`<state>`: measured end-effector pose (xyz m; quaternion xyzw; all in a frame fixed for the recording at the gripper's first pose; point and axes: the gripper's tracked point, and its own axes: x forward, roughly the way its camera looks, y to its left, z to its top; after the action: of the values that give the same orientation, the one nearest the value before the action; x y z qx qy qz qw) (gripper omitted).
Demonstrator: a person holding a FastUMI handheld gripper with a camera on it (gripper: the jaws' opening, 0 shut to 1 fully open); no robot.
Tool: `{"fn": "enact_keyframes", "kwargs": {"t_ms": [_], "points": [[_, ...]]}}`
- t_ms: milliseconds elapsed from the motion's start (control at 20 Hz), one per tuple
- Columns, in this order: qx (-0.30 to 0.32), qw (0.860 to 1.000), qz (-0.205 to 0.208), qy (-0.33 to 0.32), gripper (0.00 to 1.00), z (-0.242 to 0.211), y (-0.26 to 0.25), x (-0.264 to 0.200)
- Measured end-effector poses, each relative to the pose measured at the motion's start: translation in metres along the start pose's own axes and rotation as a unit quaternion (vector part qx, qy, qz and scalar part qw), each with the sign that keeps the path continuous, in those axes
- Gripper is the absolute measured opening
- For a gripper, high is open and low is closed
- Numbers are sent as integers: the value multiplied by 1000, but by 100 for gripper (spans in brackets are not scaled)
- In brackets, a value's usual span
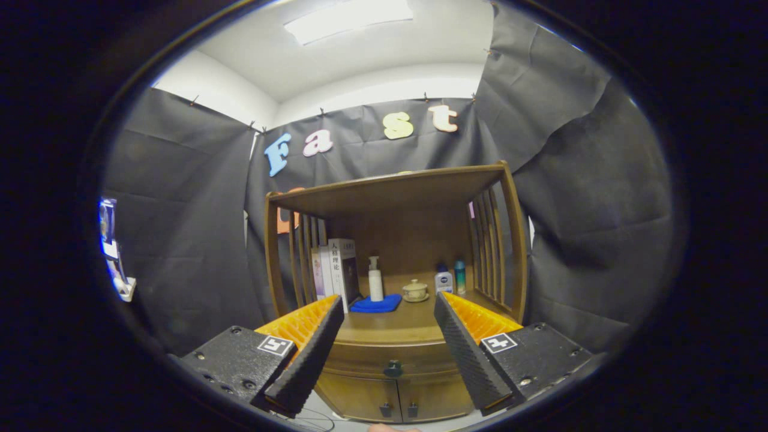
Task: Pull open the drawer, take out the items inside it, and place them on the countertop above the cabinet.
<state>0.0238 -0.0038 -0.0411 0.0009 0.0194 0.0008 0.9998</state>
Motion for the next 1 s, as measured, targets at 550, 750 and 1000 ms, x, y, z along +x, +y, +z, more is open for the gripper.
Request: {"fn": "enact_keyframes", "kwargs": {"t_ms": [550, 750, 1000], "points": [[-6, 998, 6, 69, 98, -110, 11, 60], [-13, 994, -17, 105, 98, -166, 2, 89], [-18, 989, -38, 140, 89, -218, -17, 117]]}}
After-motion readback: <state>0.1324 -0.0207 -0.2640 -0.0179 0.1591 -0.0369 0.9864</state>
